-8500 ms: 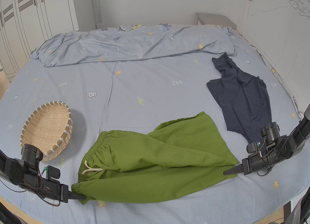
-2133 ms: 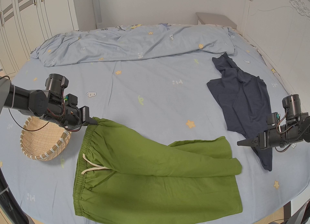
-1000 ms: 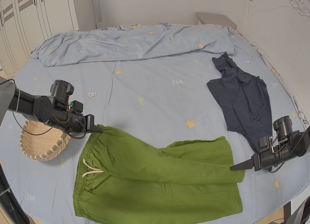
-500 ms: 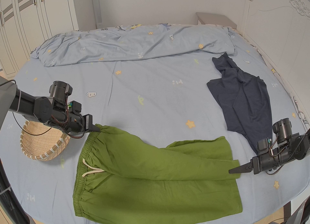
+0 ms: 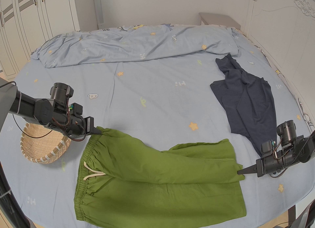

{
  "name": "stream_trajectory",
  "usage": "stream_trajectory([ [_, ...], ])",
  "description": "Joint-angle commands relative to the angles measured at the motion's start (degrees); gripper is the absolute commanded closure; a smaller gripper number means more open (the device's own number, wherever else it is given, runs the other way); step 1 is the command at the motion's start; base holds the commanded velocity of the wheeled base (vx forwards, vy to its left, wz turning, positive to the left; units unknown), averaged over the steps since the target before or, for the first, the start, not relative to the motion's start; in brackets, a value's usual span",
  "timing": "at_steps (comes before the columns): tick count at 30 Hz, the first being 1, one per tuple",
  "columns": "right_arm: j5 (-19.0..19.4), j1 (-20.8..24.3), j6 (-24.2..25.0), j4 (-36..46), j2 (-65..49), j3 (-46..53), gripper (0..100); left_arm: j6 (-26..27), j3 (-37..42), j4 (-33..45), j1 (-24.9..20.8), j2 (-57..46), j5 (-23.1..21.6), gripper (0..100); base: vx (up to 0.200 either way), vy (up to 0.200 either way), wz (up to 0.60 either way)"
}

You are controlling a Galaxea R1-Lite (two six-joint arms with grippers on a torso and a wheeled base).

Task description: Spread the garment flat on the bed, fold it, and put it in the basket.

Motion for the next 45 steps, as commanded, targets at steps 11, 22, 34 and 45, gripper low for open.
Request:
stream_trajectory([
  [11,-0.72,1.97,4.14,-0.45,-3.05,-8.1,100,-1.31,1.41,0.12,2.09,-5.92,-0.12,100,0.0,0.0,0.0],
  [22,-23.75,8.12,6.51,12.29,2.13,-34.91,100,-2.54,1.32,-3.22,5.78,-7.94,-0.12,100,0.0,0.0,0.0],
  [34,-34.12,14.36,7.21,10.27,13.56,-51.43,100,-2.72,1.41,-9.55,8.33,-6.09,1.55,100,0.0,0.0,0.0],
  [45,-39.92,18.58,6.77,2.71,15.05,-51.43,100,-2.37,1.41,-12.45,8.15,-3.02,5.15,100,0.0,0.0,0.0],
])
